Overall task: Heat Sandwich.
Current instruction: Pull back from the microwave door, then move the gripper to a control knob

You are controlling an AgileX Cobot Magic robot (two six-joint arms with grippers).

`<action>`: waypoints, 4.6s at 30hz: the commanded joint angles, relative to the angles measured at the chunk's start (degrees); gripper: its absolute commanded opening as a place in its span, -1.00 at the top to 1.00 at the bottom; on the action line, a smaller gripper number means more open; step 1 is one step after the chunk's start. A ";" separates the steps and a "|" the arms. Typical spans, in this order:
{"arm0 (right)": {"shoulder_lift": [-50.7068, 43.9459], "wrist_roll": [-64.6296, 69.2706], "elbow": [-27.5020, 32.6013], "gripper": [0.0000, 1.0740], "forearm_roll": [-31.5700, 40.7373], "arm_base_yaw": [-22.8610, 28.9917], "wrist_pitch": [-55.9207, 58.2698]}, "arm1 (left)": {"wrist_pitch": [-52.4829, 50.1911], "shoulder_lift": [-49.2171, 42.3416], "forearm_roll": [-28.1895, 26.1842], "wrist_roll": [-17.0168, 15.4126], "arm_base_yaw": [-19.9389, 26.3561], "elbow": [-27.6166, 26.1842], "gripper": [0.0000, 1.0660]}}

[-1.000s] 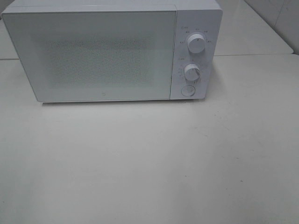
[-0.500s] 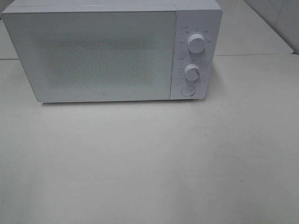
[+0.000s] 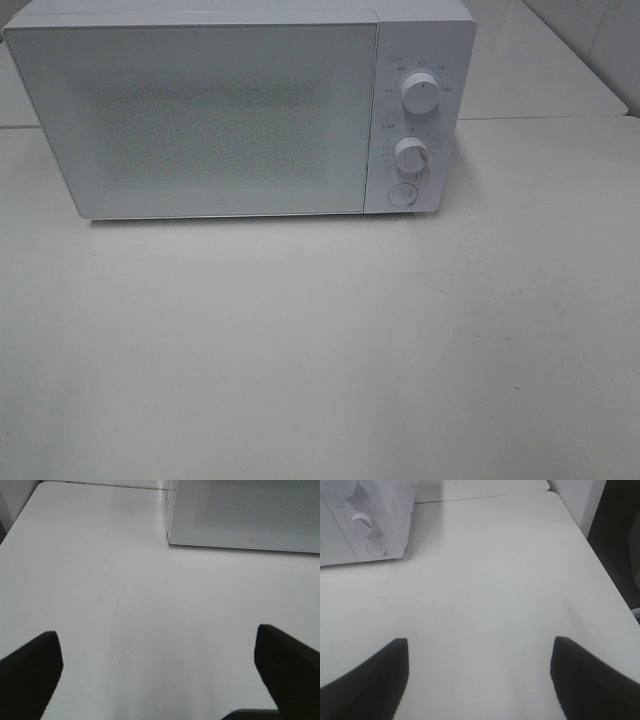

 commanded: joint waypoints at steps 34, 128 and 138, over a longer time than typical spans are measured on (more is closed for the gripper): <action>-0.06 -1.49 -1.43 -0.52 -0.29 -0.29 -4.13 | -0.74 -1.32 -0.63 0.00 0.11 0.11 -0.86; 99.47 -27.39 4.93 -0.42 48.93 38.10 -122.78 | -0.74 -1.15 -0.63 0.00 0.11 0.11 -0.86; 102.39 -27.79 0.46 -0.42 49.22 39.88 -122.67 | -0.74 -0.97 -0.63 0.00 0.11 0.11 -0.86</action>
